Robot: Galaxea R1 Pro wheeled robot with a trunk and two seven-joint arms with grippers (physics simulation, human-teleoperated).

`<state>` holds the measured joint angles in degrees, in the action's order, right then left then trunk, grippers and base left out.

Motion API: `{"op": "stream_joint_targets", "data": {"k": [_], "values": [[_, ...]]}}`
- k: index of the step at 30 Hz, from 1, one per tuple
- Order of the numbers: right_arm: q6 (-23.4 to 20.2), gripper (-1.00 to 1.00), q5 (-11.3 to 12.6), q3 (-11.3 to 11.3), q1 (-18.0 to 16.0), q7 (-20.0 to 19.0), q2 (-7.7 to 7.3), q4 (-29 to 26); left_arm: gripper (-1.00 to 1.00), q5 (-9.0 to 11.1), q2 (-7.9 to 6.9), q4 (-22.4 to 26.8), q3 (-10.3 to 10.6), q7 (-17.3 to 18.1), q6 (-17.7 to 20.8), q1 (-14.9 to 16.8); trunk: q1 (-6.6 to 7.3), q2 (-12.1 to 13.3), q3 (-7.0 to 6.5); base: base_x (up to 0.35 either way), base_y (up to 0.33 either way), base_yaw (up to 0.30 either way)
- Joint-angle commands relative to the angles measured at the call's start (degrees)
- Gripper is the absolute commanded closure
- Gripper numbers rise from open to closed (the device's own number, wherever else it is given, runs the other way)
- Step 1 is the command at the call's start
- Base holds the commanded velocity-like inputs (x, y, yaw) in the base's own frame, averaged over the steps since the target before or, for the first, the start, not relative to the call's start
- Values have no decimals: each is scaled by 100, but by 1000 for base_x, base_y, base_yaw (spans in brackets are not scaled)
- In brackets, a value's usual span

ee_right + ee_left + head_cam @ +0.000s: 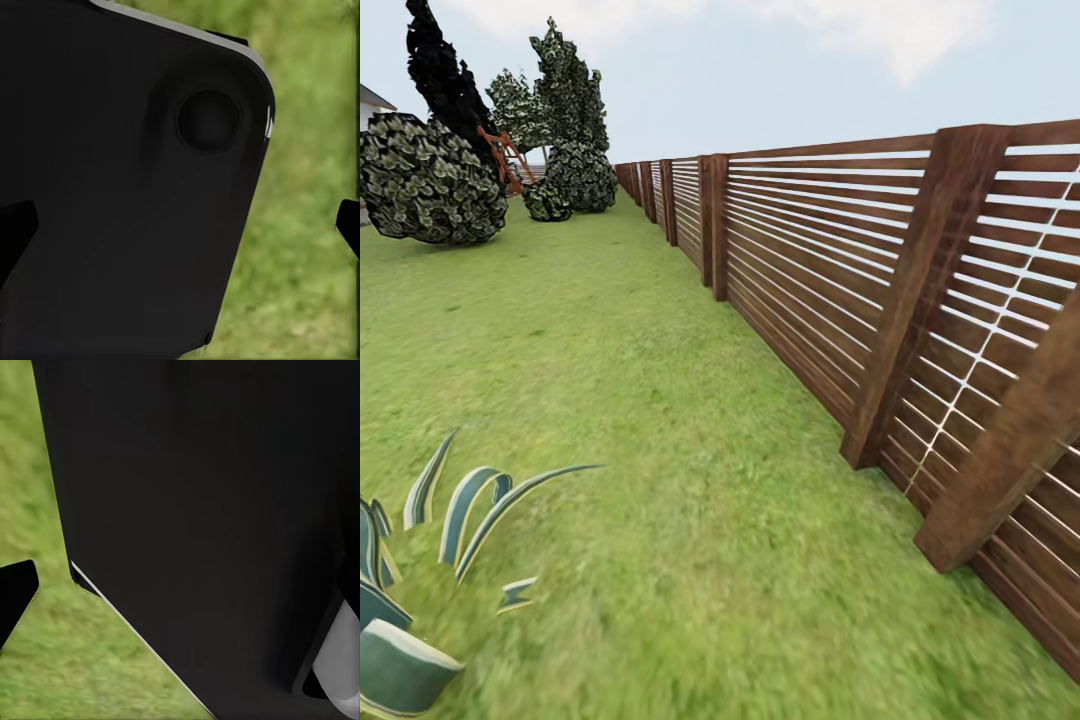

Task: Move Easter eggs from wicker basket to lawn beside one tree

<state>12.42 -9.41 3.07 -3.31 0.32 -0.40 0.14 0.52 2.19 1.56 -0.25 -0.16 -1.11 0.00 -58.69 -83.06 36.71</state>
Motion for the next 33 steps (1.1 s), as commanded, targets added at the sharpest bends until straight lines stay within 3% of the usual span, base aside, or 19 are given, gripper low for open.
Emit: {"op": "stream_joint_targets", "data": {"k": [1,33], "values": [[17,-100,-17,27,-3,3,-3,4,-100,7,1,2,-2,-2,-12,0,-3,-2,4,341,0,0],[6,-100,-23,19,-3,-13,-30,11,-100,9,1,2,-2,-2,-12,0,-3,-2,4,341,0,20]]}}
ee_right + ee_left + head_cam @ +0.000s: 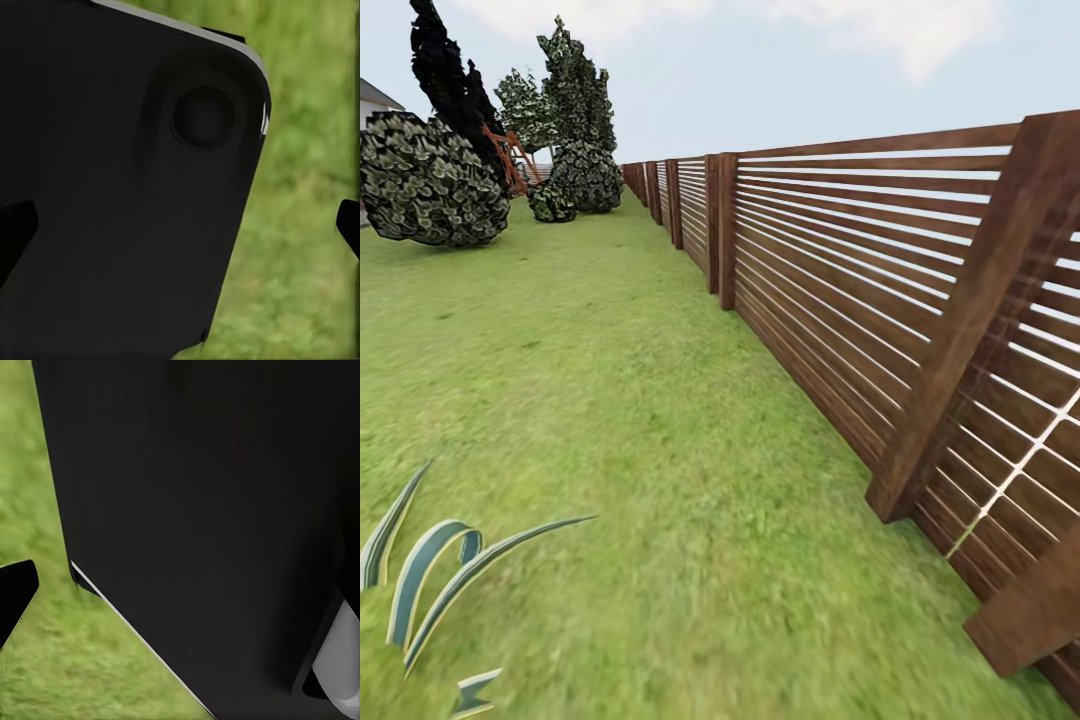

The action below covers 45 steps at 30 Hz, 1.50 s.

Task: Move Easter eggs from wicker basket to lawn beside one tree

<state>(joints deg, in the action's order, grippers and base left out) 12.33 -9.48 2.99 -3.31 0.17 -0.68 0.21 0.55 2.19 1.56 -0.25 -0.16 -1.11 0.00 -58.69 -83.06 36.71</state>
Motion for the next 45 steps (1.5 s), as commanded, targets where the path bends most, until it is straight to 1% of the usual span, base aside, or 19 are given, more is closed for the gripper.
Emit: {"op": "stream_joint_targets", "data": {"k": [1,7,15,23,31,45], "values": [[15,-100,-28,30,-3,-4,0,4,-100,6,1,2,-2,-2,-12,0,-3,-2,4,341,0,0],[15,-100,-68,44,-3,-31,18,13,-100,2,1,2,-2,-2,-12,0,-3,-2,4,341,0,0],[33,-100,-63,44,-3,15,24,5,-100,2,1,2,-2,-2,-12,0,-3,-2,4,341,0,0],[33,-100,-6,36,-3,18,21,5,-100,2,1,2,-2,-2,-12,0,-3,-2,4,341,0,0],[33,-100,2,35,-3,18,23,5,-100,1,1,2,-2,-2,-12,0,-3,-2,4,341,0,0],[33,-100,-41,35,-3,18,27,5,-100,6,1,2,-2,-2,-12,0,-3,-2,4,341,0,0]]}}
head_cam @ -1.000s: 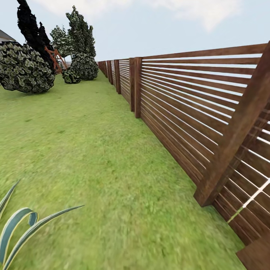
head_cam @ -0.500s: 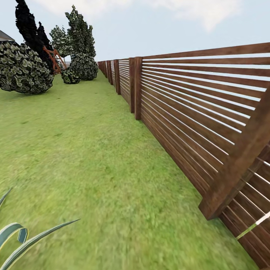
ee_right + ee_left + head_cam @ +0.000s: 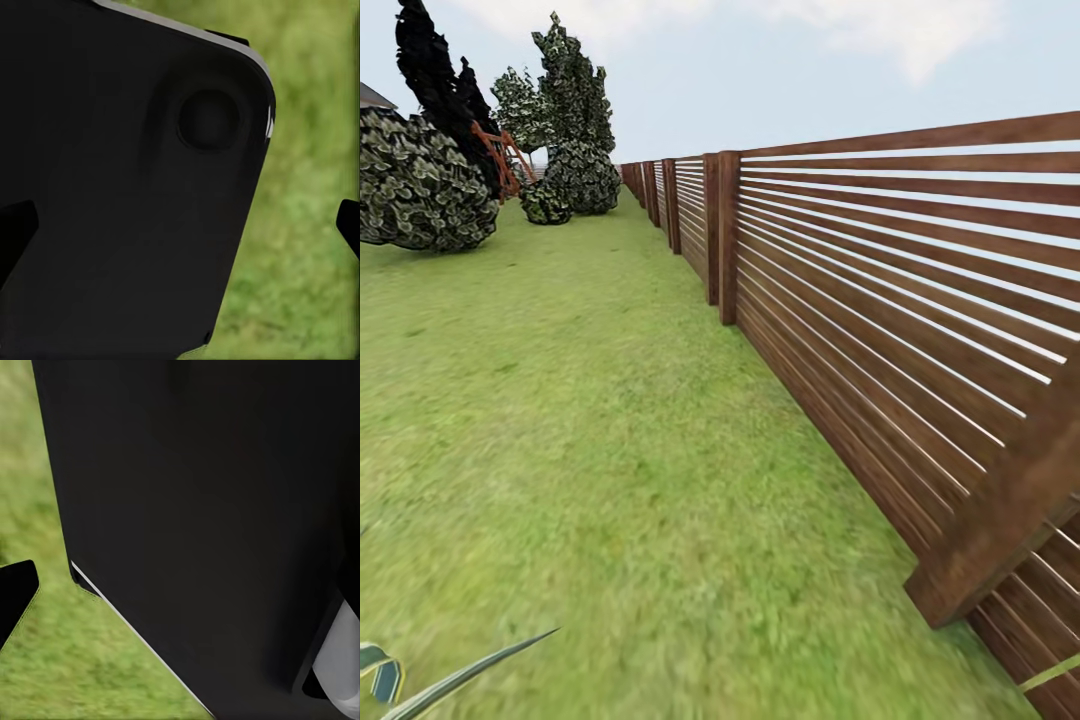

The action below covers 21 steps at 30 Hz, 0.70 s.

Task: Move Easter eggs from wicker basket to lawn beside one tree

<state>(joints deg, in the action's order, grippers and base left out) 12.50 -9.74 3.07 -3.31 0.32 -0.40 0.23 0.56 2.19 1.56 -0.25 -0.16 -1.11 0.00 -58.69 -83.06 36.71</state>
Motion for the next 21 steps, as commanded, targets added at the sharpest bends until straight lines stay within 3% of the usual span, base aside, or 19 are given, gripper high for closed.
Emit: {"op": "stream_joint_targets", "data": {"k": [1,21], "values": [[15,-100,-22,27,-3,3,2,4,-100,6,1,2,-2,-2,-12,0,-3,-2,4,341,0,0],[15,-100,-28,27,-3,3,2,4,-100,6,1,2,-2,-2,-12,0,-3,-2,4,341,0,0]]}}
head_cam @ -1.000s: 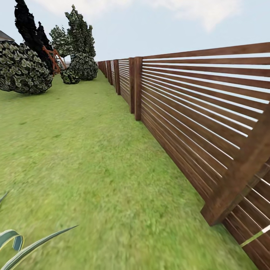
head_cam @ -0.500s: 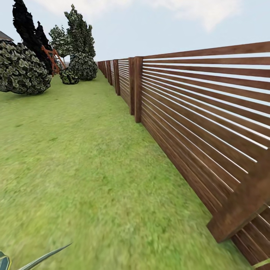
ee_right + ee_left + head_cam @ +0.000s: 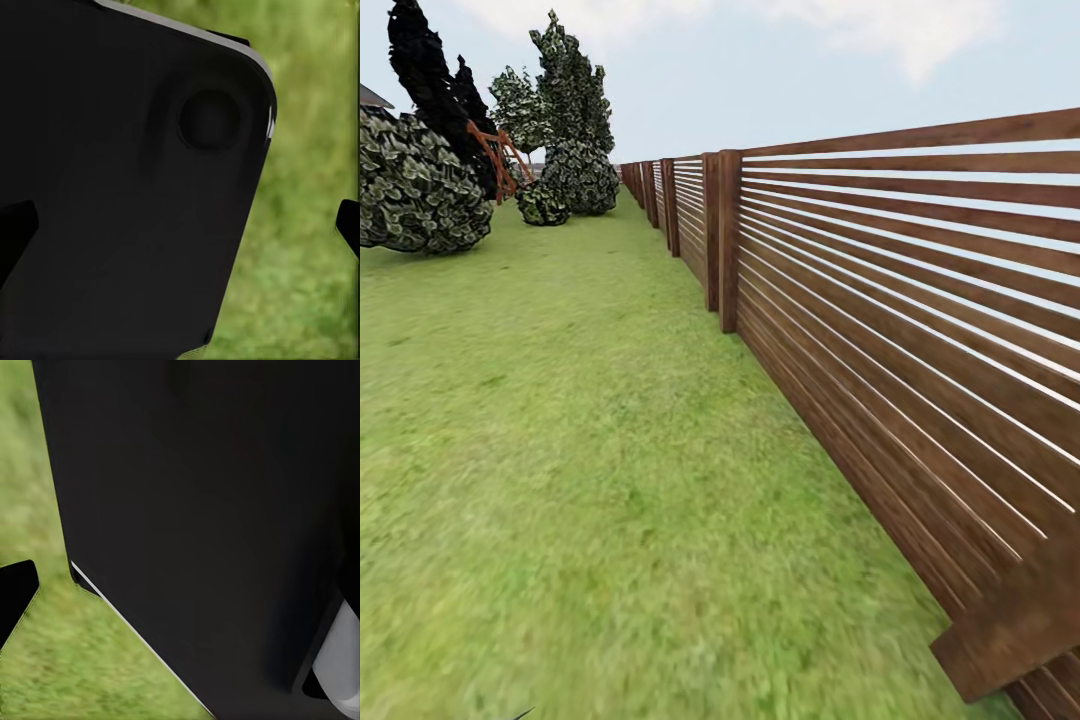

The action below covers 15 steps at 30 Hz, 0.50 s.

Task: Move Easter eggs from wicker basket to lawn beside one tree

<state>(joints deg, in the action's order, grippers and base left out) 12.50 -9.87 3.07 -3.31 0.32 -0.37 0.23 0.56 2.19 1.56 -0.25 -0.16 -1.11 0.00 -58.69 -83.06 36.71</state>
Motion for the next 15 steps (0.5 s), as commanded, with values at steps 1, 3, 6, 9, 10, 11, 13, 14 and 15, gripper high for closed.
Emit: {"op": "stream_joint_targets", "data": {"k": [1,3,6,9,10,11,13,14,15], "values": [[15,-100,-15,27,-3,3,0,4,-100,6,1,2,-2,-2,-12,0,-3,-2,4,341,0,0],[15,-100,-15,27,-3,3,-3,4,-100,6,1,2,-2,-2,-12,0,-3,-2,4,341,0,0],[15,-100,-8,27,-3,3,-5,4,-100,6,1,2,-2,-2,-12,0,-3,-2,4,341,0,0],[15,-100,-14,27,-3,3,-7,4,-100,6,1,2,-2,-2,-12,0,-3,-2,4,341,0,0],[15,-100,-15,27,-3,3,-3,4,-100,6,1,2,-2,-2,-12,0,-3,-2,4,341,0,0],[15,-100,-15,27,-3,3,-5,4,-100,6,1,2,-2,-2,-12,0,-3,-2,4,341,0,0],[15,-100,-15,27,-3,3,-3,4,-100,6,1,2,-2,-2,-12,0,-3,-2,4,341,0,0],[15,-100,-15,27,-3,3,-3,4,-100,6,1,2,-2,-2,-12,0,-3,-2,4,341,0,0],[15,-100,-15,27,-3,3,-5,4,-100,6,1,2,-2,-2,-12,0,-3,-2,4,341,0,0]]}}
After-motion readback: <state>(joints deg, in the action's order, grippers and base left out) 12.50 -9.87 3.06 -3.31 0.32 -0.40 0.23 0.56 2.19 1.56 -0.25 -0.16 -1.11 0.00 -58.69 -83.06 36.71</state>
